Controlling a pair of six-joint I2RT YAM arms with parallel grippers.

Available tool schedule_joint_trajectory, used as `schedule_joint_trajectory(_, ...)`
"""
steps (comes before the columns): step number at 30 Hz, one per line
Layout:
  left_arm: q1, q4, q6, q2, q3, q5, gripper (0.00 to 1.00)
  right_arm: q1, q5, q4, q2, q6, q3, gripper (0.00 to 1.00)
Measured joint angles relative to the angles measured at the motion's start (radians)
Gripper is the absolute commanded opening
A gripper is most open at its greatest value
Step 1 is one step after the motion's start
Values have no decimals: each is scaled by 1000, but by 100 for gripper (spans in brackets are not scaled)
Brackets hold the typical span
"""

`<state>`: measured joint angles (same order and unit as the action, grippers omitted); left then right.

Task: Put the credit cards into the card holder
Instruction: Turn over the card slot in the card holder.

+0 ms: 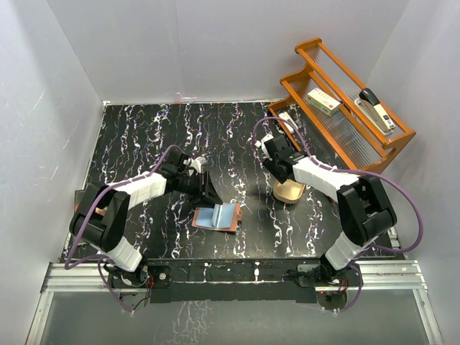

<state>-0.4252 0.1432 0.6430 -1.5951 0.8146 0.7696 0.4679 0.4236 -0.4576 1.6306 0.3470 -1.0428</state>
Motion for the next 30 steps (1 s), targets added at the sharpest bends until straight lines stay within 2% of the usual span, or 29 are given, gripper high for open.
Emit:
schedule_joint_trajectory(19,-48,-208,150,-14,-39,2,43,-5,39,43,-6,62,39,52)
schedule_joint_trajectory(25,-82,-221,158,-66,-39,-4,44,-6,45,45,-10,77,40,52)
schedule_joint_trajectory(30,-91,-202,144,-64,-31,-27,48,-8,45,49,-13,84,40,51)
